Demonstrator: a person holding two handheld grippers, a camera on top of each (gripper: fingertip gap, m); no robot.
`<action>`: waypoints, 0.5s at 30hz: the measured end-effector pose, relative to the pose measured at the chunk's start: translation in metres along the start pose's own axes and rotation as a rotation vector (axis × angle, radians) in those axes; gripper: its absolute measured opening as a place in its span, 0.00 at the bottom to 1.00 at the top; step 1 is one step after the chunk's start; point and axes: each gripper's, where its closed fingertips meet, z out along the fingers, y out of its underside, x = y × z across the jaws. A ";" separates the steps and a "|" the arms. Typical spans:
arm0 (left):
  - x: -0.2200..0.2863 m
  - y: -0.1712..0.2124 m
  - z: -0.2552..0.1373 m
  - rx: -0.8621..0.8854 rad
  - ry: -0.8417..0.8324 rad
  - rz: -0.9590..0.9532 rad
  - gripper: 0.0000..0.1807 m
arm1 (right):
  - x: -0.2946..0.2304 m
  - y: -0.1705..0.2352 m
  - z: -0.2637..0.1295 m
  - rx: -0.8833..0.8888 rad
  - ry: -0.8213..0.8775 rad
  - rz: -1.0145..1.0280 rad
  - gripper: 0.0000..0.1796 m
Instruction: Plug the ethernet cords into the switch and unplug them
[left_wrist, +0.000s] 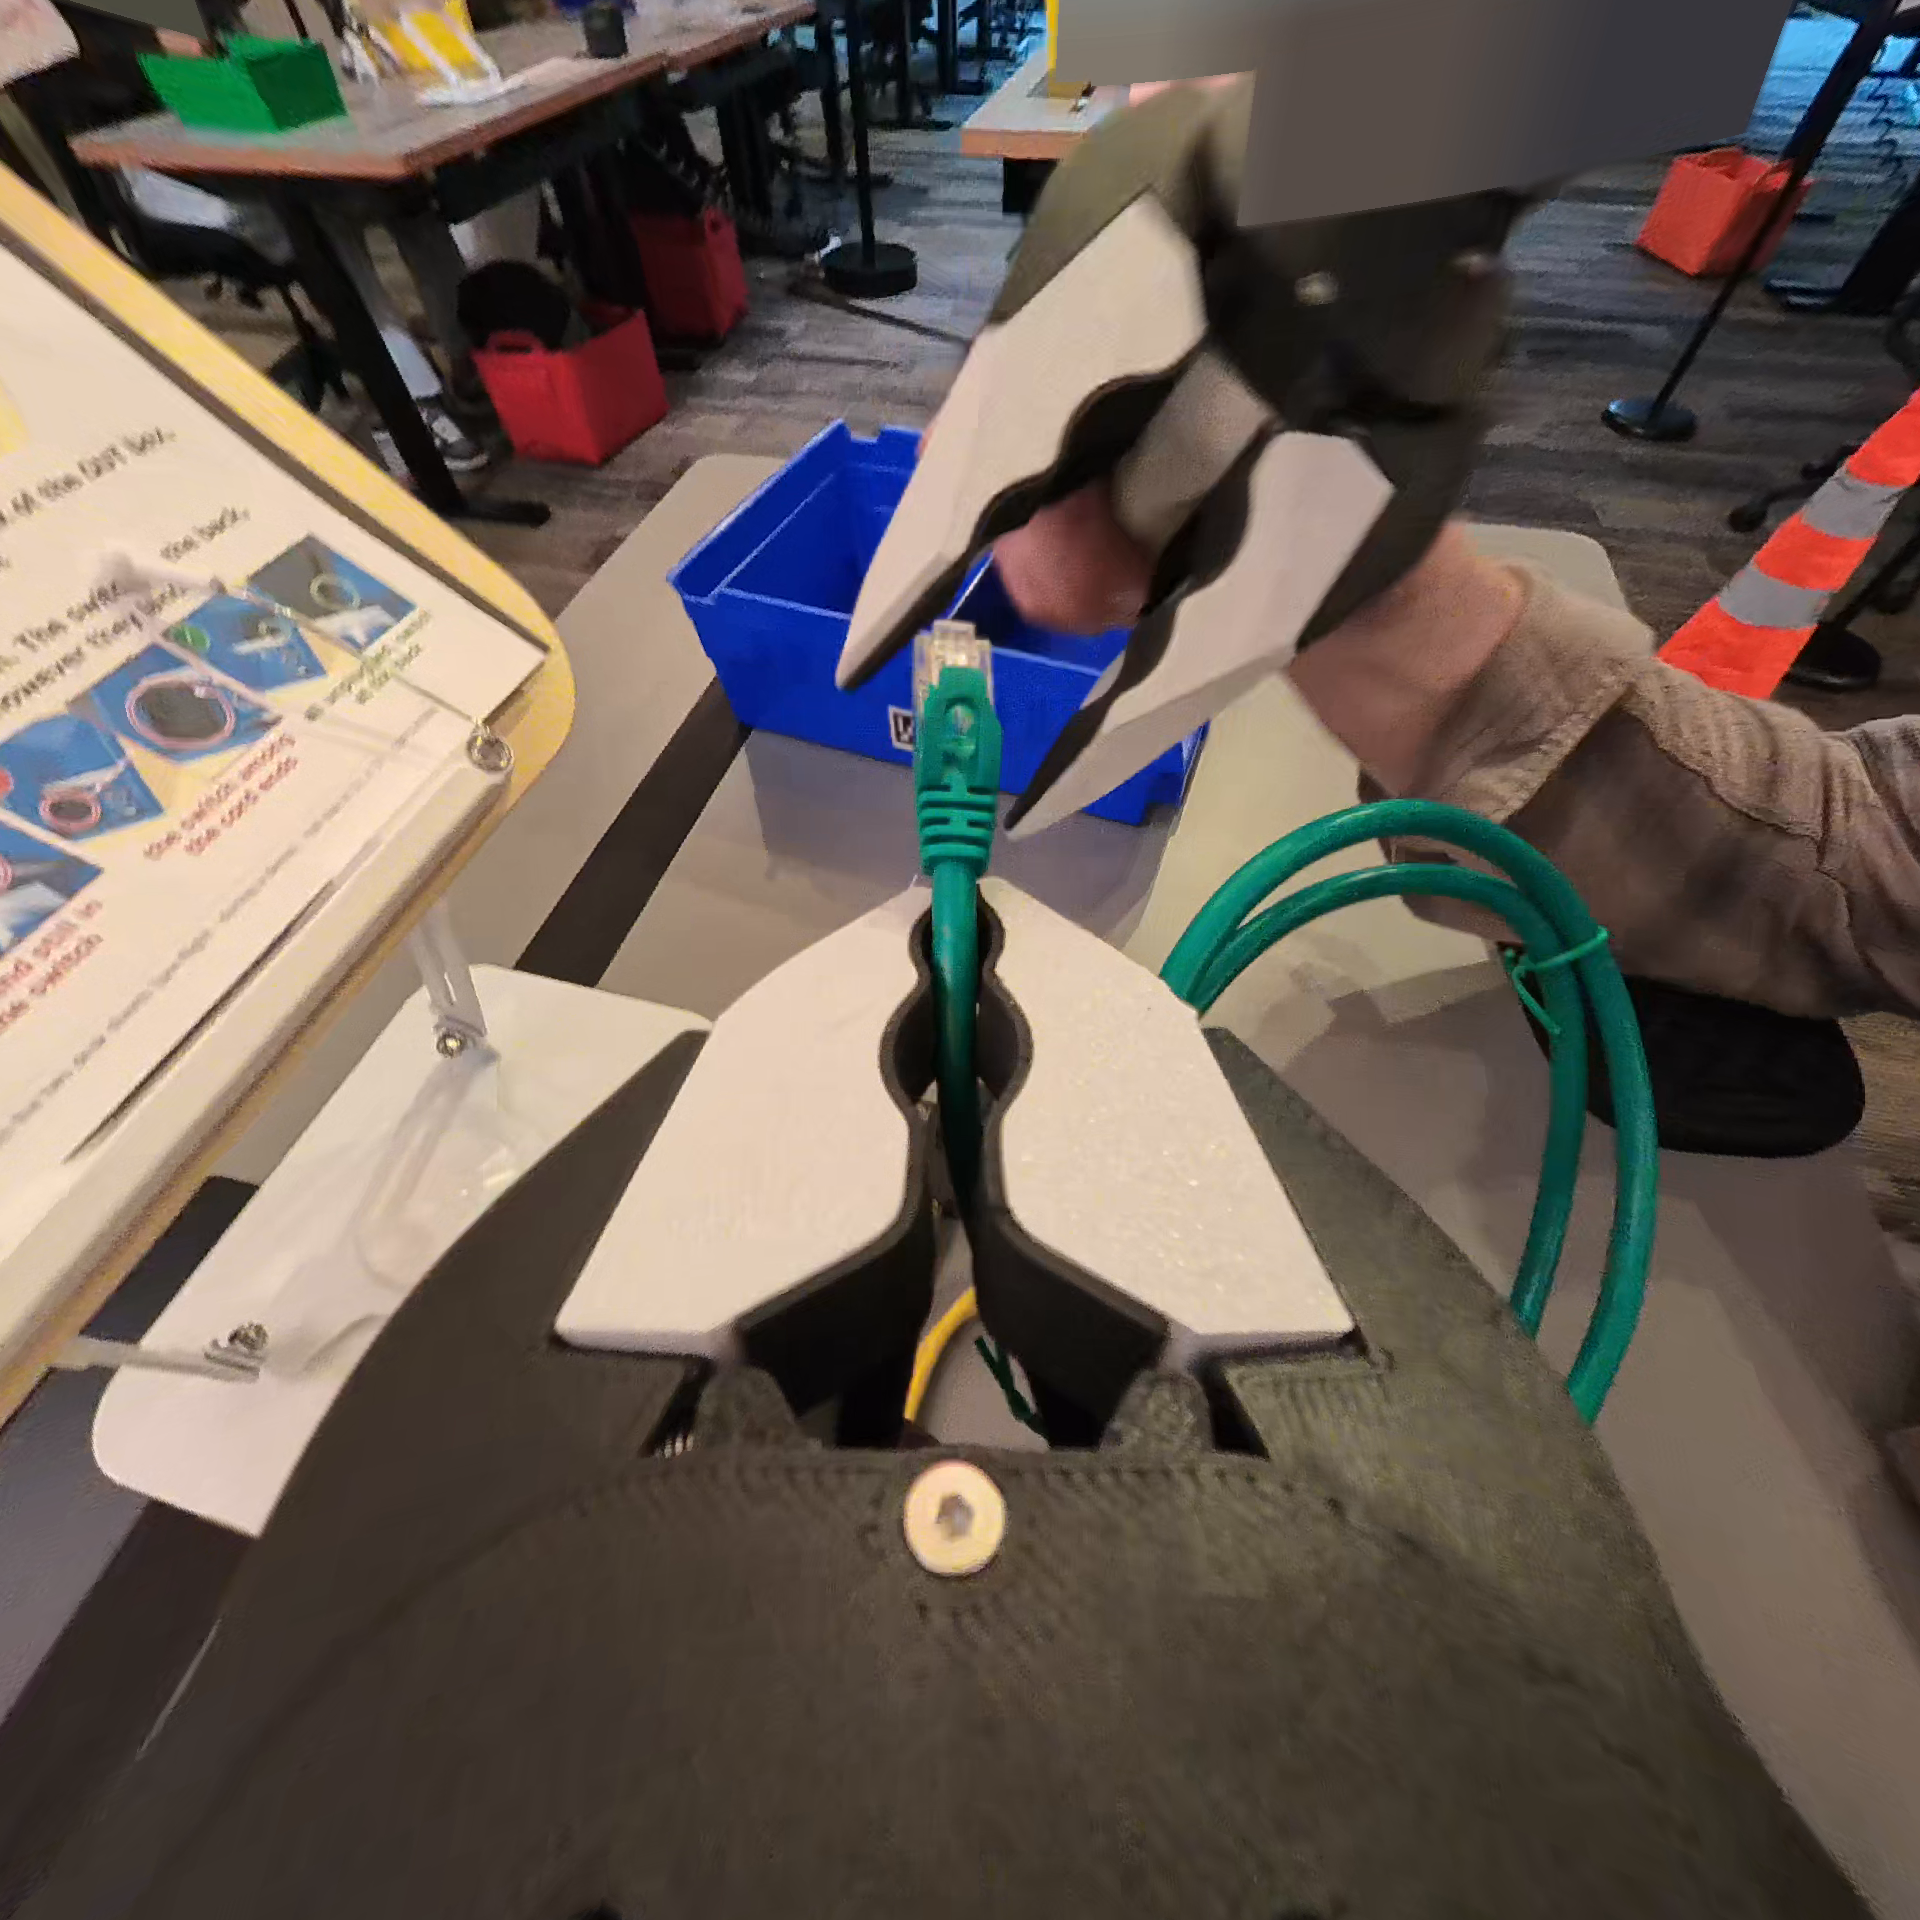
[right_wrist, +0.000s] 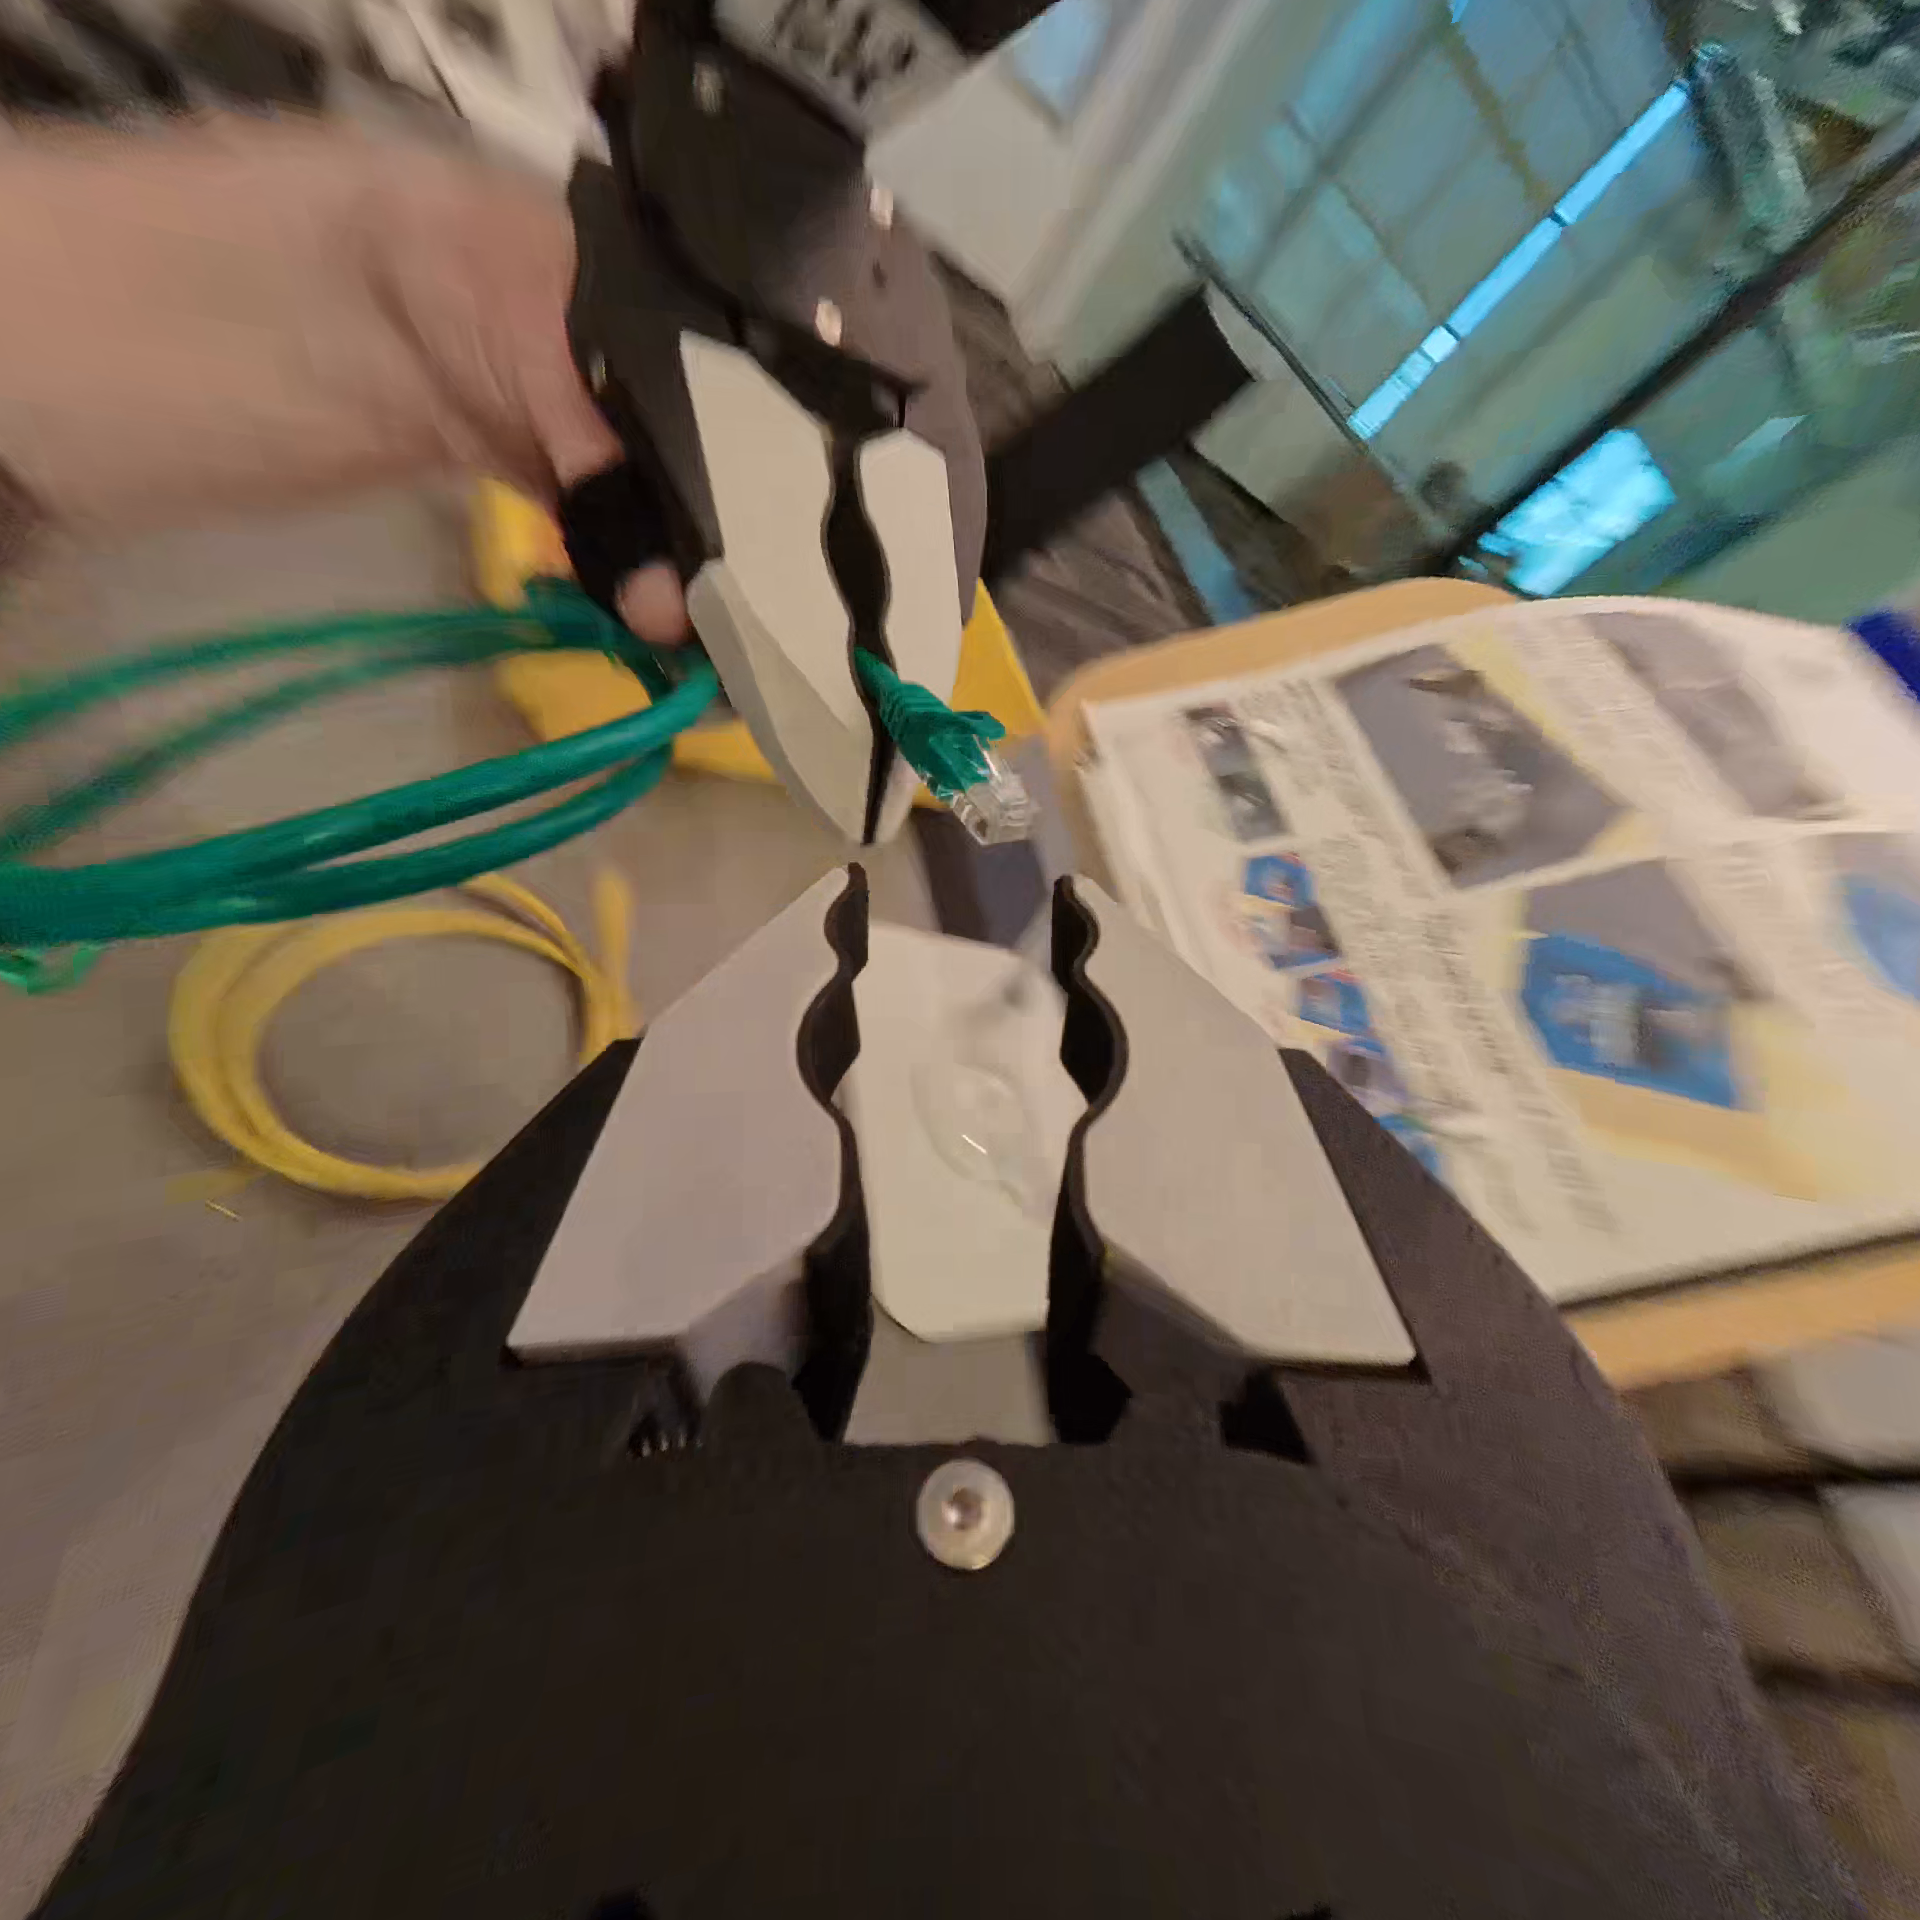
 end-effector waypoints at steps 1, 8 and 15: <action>-0.001 0.002 0.000 -0.011 -0.001 -0.013 0.01 | 0.003 0.002 0.000 -0.096 0.068 -0.118 0.19; -0.004 0.014 0.000 -0.083 -0.002 -0.083 0.01 | 0.008 0.001 0.020 -0.429 0.314 -0.587 0.08; -0.002 0.008 -0.002 -0.041 0.021 -0.101 0.01 | 0.011 0.001 0.022 -0.349 0.323 -0.509 0.07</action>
